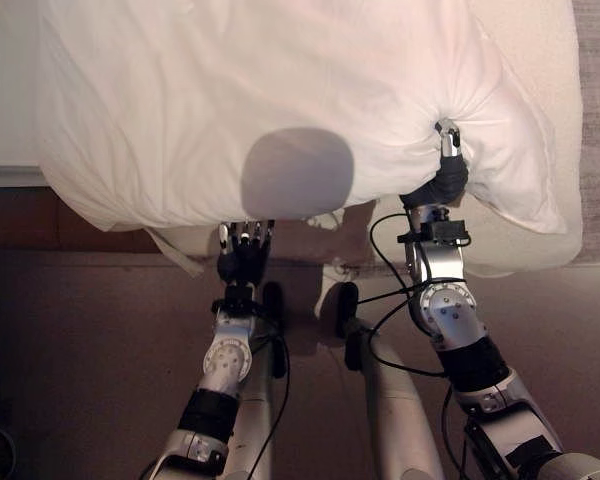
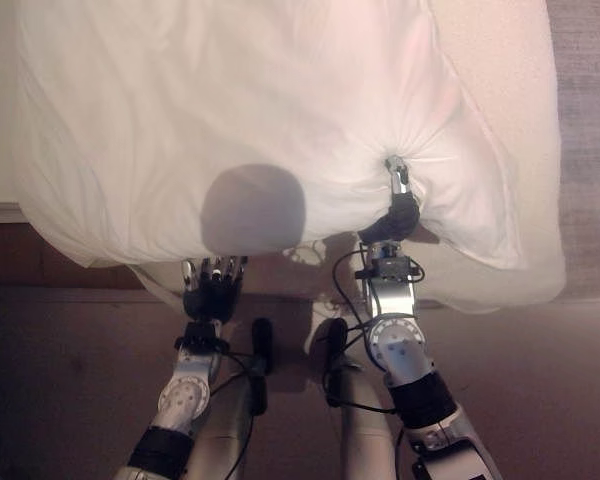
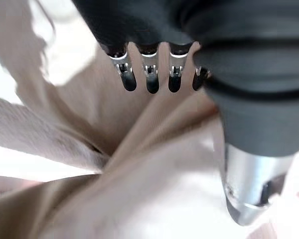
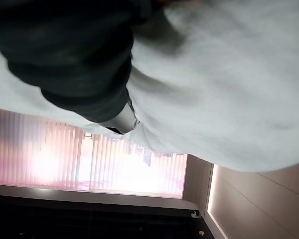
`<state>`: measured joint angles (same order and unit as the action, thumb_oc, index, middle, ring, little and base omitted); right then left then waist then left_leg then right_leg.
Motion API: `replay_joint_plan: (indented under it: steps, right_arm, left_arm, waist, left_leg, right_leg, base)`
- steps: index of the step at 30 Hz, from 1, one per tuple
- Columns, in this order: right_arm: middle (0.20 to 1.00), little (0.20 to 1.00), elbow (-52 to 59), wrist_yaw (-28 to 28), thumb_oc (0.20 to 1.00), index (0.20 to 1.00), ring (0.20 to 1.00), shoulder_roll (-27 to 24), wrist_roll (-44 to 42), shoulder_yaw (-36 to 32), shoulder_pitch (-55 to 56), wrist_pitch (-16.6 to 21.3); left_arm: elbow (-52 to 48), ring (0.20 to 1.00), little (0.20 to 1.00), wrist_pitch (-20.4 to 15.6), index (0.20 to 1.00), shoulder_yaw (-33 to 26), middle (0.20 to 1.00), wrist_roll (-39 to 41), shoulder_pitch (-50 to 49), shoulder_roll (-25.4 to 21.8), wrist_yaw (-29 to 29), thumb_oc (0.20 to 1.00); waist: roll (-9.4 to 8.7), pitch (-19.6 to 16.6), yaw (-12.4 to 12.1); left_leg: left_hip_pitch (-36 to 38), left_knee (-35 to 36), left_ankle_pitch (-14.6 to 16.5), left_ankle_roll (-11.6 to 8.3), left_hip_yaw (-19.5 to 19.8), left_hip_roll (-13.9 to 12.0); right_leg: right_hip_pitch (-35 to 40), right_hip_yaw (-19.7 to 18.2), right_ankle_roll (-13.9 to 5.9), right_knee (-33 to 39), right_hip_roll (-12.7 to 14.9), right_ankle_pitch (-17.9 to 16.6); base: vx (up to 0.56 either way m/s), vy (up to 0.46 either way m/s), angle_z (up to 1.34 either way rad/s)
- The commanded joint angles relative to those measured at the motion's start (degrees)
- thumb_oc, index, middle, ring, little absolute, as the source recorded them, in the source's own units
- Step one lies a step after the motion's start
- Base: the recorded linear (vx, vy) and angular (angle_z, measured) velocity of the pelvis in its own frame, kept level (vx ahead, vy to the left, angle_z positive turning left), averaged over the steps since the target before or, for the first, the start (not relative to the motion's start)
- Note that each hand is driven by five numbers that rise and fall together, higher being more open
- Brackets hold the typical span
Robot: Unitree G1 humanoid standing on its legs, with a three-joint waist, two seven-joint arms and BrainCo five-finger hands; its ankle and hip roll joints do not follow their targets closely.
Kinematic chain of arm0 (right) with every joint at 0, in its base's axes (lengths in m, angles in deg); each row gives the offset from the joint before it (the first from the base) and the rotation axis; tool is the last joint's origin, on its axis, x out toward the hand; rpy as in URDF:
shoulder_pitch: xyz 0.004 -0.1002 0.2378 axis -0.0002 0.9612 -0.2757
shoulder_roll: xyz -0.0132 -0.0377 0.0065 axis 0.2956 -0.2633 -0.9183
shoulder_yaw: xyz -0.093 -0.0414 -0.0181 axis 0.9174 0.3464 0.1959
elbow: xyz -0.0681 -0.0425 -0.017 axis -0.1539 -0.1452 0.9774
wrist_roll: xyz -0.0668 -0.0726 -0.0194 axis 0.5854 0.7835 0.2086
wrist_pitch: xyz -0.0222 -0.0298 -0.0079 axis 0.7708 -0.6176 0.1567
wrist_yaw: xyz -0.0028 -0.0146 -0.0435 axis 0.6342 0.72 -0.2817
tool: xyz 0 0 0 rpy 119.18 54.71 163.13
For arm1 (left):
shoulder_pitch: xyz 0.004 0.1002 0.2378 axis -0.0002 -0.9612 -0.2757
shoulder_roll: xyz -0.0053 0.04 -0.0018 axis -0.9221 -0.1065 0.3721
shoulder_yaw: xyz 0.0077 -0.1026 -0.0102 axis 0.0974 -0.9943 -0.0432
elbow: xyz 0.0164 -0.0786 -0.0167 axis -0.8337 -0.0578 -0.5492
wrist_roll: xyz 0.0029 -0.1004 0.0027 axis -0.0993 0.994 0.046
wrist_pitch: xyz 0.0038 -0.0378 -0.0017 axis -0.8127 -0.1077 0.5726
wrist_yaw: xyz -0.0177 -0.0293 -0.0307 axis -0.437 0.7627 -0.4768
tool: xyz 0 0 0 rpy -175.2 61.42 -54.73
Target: Make the bed
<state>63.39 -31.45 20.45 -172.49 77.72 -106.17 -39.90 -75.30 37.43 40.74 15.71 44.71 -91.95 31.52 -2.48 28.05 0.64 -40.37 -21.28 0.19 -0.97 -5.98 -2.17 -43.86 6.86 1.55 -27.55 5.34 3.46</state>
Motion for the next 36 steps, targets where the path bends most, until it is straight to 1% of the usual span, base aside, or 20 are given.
replay_joint_plan:
  steps: [1,5,18,22,25,28,29,30,31,36]
  right_arm:
    - [0.2,0.2,12.2,6.2,0.2,0.2,0.2,1.2,1.4,-1.2,2.2,2.1]
    - [0.2,0.2,11.4,6.0,0.2,0.2,0.2,1.6,0.8,-0.8,2.0,2.2]
    - [0.2,0.2,10.3,5.9,0.2,0.2,0.2,2.3,0.1,-0.6,2.5,2.4]
    - [0.2,0.2,10.2,5.8,0.2,0.2,0.2,2.2,0.1,-1.0,3.1,2.1]
    - [0.2,0.2,10.0,5.9,0.2,0.2,0.2,2.1,0.2,-0.9,3.3,1.9]
    - [0.2,0.2,10.0,6.2,0.2,0.2,0.2,2.0,0.5,-1.1,3.8,1.3]
    - [0.2,0.2,10.0,6.2,0.2,0.2,0.2,2.0,0.5,-1.1,3.8,1.3]
    - [0.2,0.2,10.0,6.6,0.2,0.2,0.2,1.9,0.9,-1.4,4.1,0.9]
    - [0.2,0.2,10.1,7.0,0.2,0.2,0.2,1.9,1.0,-1.5,4.1,0.6]
    - [0.2,0.2,10.0,8.6,0.2,0.2,0.2,2.1,1.9,-2.1,4.7,-0.2]
  left_arm:
    - [-3.3,1.0,1.0,-3.4,1.0,0.3,1.0,-1.7,-0.5,0.2,1.0,1.0]
    - [-3.1,1.0,1.0,-5.2,1.0,-0.6,1.0,-1.4,2.1,0.6,1.8,1.0]
    - [-4.4,1.0,1.0,-9.2,1.0,-3.0,1.0,-0.9,6.4,0.4,3.7,1.0]
    - [-5.6,1.0,1.0,-11.3,1.0,-5.8,1.0,-1.5,7.0,-0.9,5.0,1.0]
    - [-6.1,1.0,1.0,-11.7,1.0,-6.8,1.0,-1.1,7.3,-1.4,4.8,1.0]
    - [-7.6,1.0,1.0,-10.0,1.0,-8.5,1.0,-0.2,7.7,-2.9,1.0,1.0]
    - [-7.6,1.0,1.0,-10.0,1.0,-8.5,1.0,-0.2,7.7,-2.9,0.9,1.0]
    - [-8.5,1.0,1.0,-7.8,1.0,-8.8,1.0,-0.3,7.3,-3.4,-2.5,1.0]
    - [-9.0,1.0,1.0,-6.6,1.0,-8.7,1.0,-0.1,7.1,-3.4,-4.2,1.0]
    - [-10.9,1.0,1.0,-2.0,1.0,-7.2,1.0,-0.8,5.4,-2.8,-11.4,1.0]
  waist:
    - [0.08,-6.3,2.0]
    - [-0.21,-6.5,2.3]
    - [-0.53,-7.2,2.7]
    - [-0.35,-7.2,2.5]
    - [-0.31,-7.3,2.4]
    - [-0.18,-7.5,2.2]
    - [-0.18,-7.5,2.2]
    - [-0.14,-7.6,2.2]
    - [-0.16,-7.6,2.2]
    - [-0.28,-7.7,2.1]
  left_leg:
    - [-2.5,-0.8,1.0,-1.45,1.2,-0.3]
    - [-2.7,-1.2,1.3,-1.48,1.0,-0.5]
    - [-3.4,-2.1,1.6,-1.44,0.9,-0.7]
    - [-3.3,-2.0,1.4,-1.6,0.8,-0.7]
    - [-3.2,-1.9,1.3,-1.63,0.8,-0.7]
    - [-3.2,-2.0,1.4,-1.63,0.9,-0.8]
    - [-3.2,-2.0,1.4,-1.63,0.9,-0.8]
    - [-3.2,-1.8,1.3,-1.55,1.0,-0.8]
    - [-3.4,-1.9,1.3,-1.53,1.0,-0.7]
    - [-3.5,-1.8,1.2,-1.39,1.0,-0.6]
  right_leg:
    - [-0.2,-0.9,-7.7,2.9,0.9,-2.2]
    - [-0.4,-1.1,-7.67,2.8,0.8,-2.1]
    - [-1.1,-1.4,-7.6,1.9,0.5,-1.9]
    - [-1.0,-1.3,-7.61,2.0,0.5,-2.0]
    - [-1.0,-1.2,-7.59,2.0,0.5,-2.0]
    - [-0.9,-1.2,-7.49,2.2,0.5,-1.9]
    - [-0.9,-1.2,-7.49,2.2,0.5,-1.9]
    - [-1.0,-1.2,-7.53,2.3,0.4,-1.9]
    - [-1.1,-1.2,-7.52,2.2,0.4,-1.9]
    - [-1.2,-1.2,-7.54,2.5,0.3,-2.2]
  base:
    - [0.0,0.0,0.0]
    - [0.0,0.0,0.0]
    - [0.0,0.0,0.0]
    - [0.0,0.0,0.0]
    - [0.0,0.0,0.0]
    - [0.0,0.0,0.0]
    - [0.0,0.0,0.0]
    - [0.0,0.0,0.0]
    - [0.0,0.0,0.0]
    - [0.0,0.0,0.0]
